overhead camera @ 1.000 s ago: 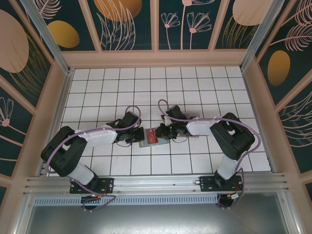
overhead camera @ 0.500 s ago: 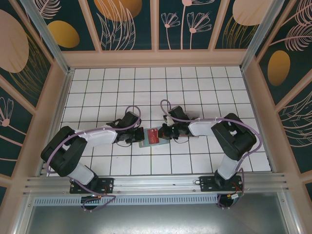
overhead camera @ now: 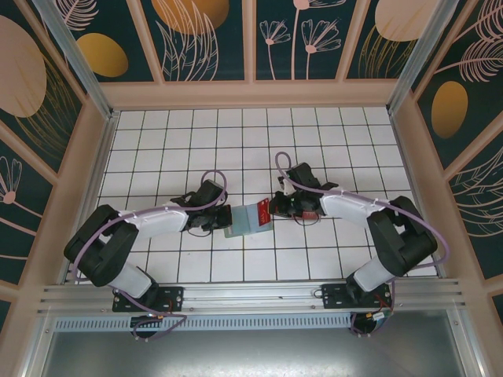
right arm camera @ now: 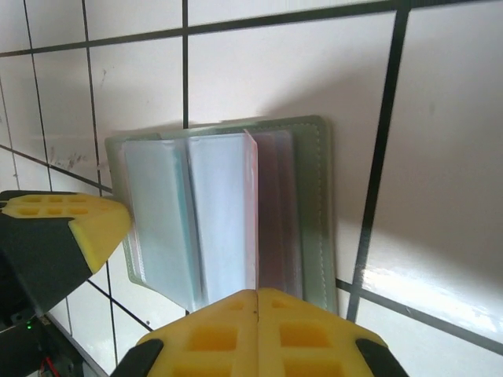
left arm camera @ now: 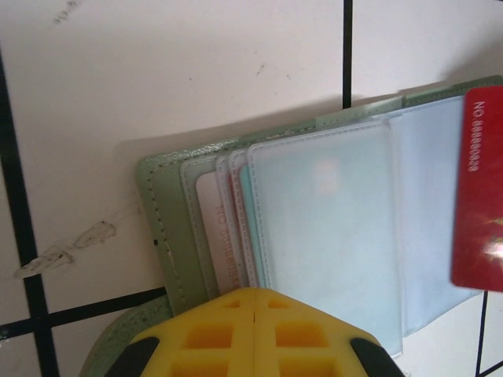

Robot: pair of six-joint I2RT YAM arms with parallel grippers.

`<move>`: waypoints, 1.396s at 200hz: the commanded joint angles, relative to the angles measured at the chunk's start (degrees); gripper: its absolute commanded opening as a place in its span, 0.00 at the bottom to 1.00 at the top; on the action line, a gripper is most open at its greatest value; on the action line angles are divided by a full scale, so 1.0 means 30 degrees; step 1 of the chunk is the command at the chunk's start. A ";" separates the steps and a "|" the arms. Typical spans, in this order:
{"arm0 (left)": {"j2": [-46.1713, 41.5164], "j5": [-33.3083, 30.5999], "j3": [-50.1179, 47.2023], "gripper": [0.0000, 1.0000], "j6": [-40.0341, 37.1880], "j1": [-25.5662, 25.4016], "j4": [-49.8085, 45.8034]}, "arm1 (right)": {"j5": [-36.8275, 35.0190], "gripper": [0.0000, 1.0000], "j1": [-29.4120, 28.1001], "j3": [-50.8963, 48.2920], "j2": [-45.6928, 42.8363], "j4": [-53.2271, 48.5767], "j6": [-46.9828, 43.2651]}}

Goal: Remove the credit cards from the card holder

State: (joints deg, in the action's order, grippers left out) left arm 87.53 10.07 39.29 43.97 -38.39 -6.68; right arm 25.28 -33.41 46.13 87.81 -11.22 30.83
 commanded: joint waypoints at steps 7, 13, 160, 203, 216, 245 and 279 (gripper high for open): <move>-0.1025 -0.0646 0.0042 0.05 -0.0004 -0.0122 -0.0499 | -0.1562 0.00 0.0252 0.1654 -0.1263 -0.3125 -0.1611; -0.1245 -0.0733 0.0095 0.08 0.0029 -0.0116 -0.0473 | -0.1783 0.00 0.0267 0.1981 -0.1466 -0.3586 -0.1901; -0.7632 -0.5708 0.0303 0.99 -0.0938 -0.0122 0.2092 | -1.0591 0.00 -0.0828 0.1866 -0.9266 -0.8996 -1.8514; -0.8467 -0.6310 -0.0371 0.99 -0.1119 -0.0121 0.2679 | -1.2574 0.00 -0.1879 0.0832 -0.9092 -1.0259 -2.1942; -0.8716 -0.6554 -0.0610 0.98 -0.1141 -0.0112 0.2795 | -1.3132 0.00 -0.2073 0.0580 -0.9099 -1.0187 -2.2761; -0.8960 -0.6811 -0.0763 0.99 -0.1228 -0.0101 0.2754 | -1.3843 0.00 -0.2121 -0.0011 -0.8766 -0.9803 -2.4457; -0.8857 -0.6703 -0.0587 0.99 -0.1314 -0.0120 0.2353 | -1.4329 0.00 -0.2237 -0.0934 -0.8463 -0.9062 -2.6090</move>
State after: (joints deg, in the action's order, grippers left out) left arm 61.60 -9.26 37.39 41.52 -38.39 -0.16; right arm -15.05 -39.40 45.43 61.93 -39.42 -41.17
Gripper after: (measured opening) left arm 0.985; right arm 0.050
